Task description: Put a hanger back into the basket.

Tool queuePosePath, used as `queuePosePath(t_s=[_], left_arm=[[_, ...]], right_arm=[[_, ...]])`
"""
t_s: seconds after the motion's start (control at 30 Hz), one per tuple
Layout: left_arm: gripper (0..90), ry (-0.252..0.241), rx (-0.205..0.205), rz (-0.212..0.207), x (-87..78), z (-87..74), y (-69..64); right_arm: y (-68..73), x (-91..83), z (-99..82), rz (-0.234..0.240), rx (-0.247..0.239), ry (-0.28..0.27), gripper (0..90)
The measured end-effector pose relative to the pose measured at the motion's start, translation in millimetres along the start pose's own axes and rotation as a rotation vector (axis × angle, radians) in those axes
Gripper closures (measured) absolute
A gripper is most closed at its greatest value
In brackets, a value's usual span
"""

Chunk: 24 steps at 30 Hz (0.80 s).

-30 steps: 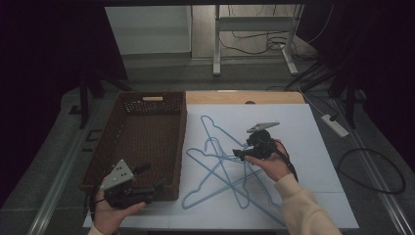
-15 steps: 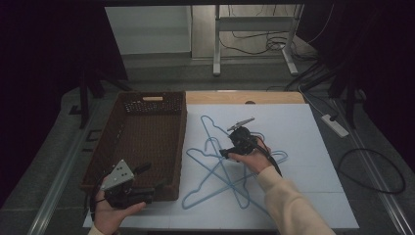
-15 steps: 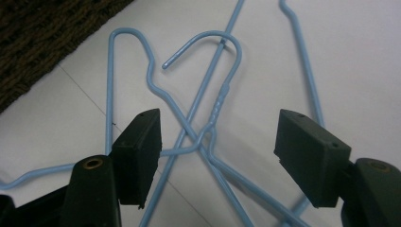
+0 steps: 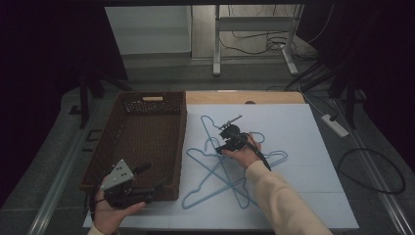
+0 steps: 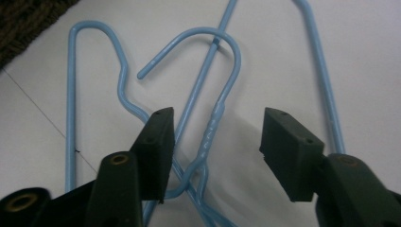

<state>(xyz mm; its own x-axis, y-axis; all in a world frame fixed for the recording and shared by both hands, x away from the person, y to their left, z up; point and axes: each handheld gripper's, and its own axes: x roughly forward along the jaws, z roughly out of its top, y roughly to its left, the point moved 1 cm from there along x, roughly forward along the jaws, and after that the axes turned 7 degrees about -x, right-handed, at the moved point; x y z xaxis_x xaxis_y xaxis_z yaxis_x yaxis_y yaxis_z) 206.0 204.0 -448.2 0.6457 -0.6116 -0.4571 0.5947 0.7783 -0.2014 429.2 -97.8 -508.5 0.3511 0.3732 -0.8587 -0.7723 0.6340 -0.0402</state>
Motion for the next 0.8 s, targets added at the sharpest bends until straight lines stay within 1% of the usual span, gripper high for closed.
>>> queuePosePath(t_s=[0.2,0.3,0.4,0.43,0.5,0.53,0.63,0.67,0.7,0.73,0.77,0.8], left_arm=[[26.2,-0.002,0.001,0.001,-0.5,0.3,0.1],[26.2,0.000,0.001,0.002,0.0,0.0,0.0],[26.2,0.000,0.002,0.003,0.1,0.1,-0.2],[26.2,0.000,0.002,0.003,0.0,0.2,-0.1],[26.2,0.000,0.002,0.003,0.1,0.2,-0.1],[26.2,0.000,0.002,0.003,0.1,0.1,-0.1],[26.2,0.001,0.002,0.003,0.4,-0.1,-0.1],[26.2,0.001,0.003,0.003,0.4,-0.1,0.0],[26.2,0.001,0.003,0.003,0.4,-0.1,0.0],[26.2,0.001,0.002,0.004,0.4,-0.1,0.2],[26.2,0.000,0.001,0.004,0.2,-0.2,0.3],[26.2,0.000,0.001,0.004,0.2,-0.1,0.3]], right_arm=[[-1.0,5.7,-1.1,0.013,0.027,0.020,60.2],[-1.6,6.1,-1.6,0.015,0.052,0.028,65.3],[-2.1,6.4,-2.2,0.021,0.070,0.032,67.1],[-1.7,6.4,-2.5,0.033,0.094,0.041,70.0],[-1.5,6.5,-2.4,0.034,0.094,0.041,70.9],[-0.9,6.7,-2.3,0.038,0.102,0.046,72.6],[-1.1,7.2,-2.7,0.045,0.133,0.052,77.7],[-1.4,6.9,-2.8,0.049,0.165,0.052,79.0],[-1.4,6.9,-2.8,0.049,0.165,0.052,79.0],[-2.2,6.5,-3.1,0.056,0.183,0.049,80.2],[-3.3,5.6,-3.6,0.065,0.219,0.044,81.8],[-4.3,4.9,-4.2,0.069,0.235,0.040,83.3]])
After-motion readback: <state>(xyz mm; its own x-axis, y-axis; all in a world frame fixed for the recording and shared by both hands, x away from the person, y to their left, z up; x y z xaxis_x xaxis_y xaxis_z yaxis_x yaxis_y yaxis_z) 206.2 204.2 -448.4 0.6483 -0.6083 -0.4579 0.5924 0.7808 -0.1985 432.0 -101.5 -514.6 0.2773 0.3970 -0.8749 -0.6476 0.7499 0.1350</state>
